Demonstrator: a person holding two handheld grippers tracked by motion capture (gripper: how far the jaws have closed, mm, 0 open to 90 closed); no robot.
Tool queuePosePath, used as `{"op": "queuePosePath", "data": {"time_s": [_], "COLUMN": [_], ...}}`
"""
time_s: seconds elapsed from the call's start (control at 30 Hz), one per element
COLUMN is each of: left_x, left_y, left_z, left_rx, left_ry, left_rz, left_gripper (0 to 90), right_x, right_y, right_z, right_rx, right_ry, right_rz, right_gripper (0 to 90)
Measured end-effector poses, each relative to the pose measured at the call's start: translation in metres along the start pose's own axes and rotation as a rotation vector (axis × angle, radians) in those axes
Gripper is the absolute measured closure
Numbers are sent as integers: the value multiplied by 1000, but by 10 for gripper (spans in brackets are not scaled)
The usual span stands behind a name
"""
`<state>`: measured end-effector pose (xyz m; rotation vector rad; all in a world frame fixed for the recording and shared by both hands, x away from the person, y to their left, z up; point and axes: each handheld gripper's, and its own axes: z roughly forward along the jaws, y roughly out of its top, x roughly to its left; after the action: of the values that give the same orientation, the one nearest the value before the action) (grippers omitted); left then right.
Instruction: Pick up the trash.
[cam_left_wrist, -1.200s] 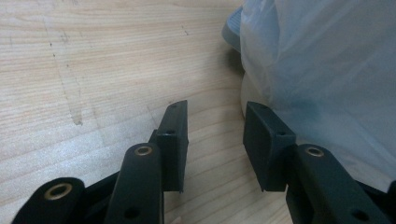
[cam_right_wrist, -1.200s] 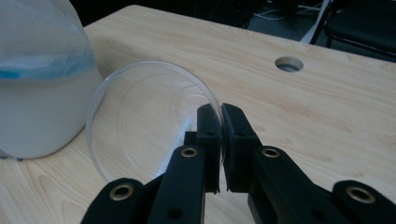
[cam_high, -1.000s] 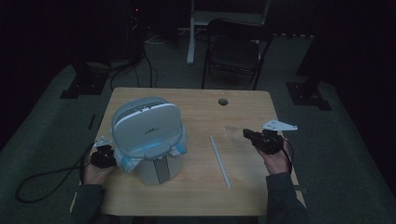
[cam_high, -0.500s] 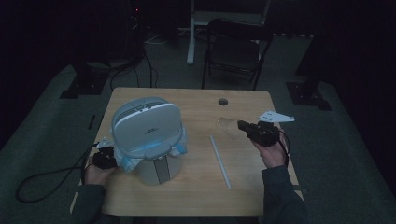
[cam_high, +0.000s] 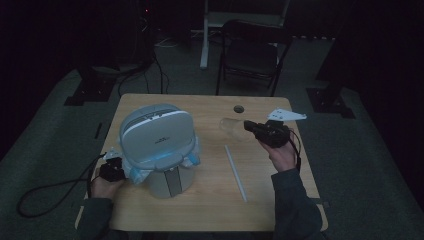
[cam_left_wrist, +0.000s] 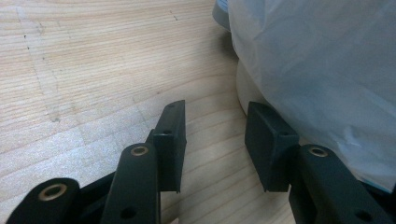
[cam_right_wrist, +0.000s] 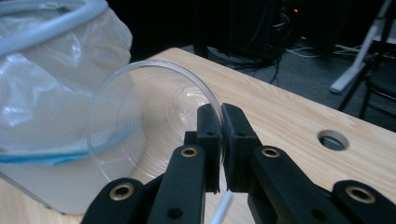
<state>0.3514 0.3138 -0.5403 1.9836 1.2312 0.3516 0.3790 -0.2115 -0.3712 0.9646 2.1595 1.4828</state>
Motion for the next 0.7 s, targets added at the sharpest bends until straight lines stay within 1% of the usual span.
{"op": "queuePosePath", "data": {"time_s": [0.17, 0.23, 0.33, 0.37, 0.47, 0.57, 0.67, 0.7], "left_x": [0, 0, -1, -1, -1, -1, -1, -1], "left_y": [0, 0, 0, 0, 0, 0, 0, 0], "left_z": [0, 0, 0, 0, 0, 0, 0, 0], "left_rx": [-1, -2, -2, -2, -1, -1, 0, 0], "left_ry": [0, 0, 4, 5, 4, 8, 8, 8], "left_rz": [-1, -1, 2, 2, 0, 5, 6, 6], "left_gripper": [595, 595, 596, 597, 597, 598, 599, 599], "right_x": [3, 5, 7, 8, 10, 13, 15, 16], "right_y": [4, 10, 13, 17, 20, 27, 30, 34], "right_z": [5, 9, 10, 12, 14, 18, 20, 22], "right_rx": [-7, -11, -16, -22, -28, -42, -46, -50], "right_ry": [19, 33, 38, 49, 57, 77, 81, 87], "right_rz": [0, -4, -7, -12, -13, -16, -22, -26], "right_gripper": [863, 863, 863, 863, 863, 863, 863, 863]}}
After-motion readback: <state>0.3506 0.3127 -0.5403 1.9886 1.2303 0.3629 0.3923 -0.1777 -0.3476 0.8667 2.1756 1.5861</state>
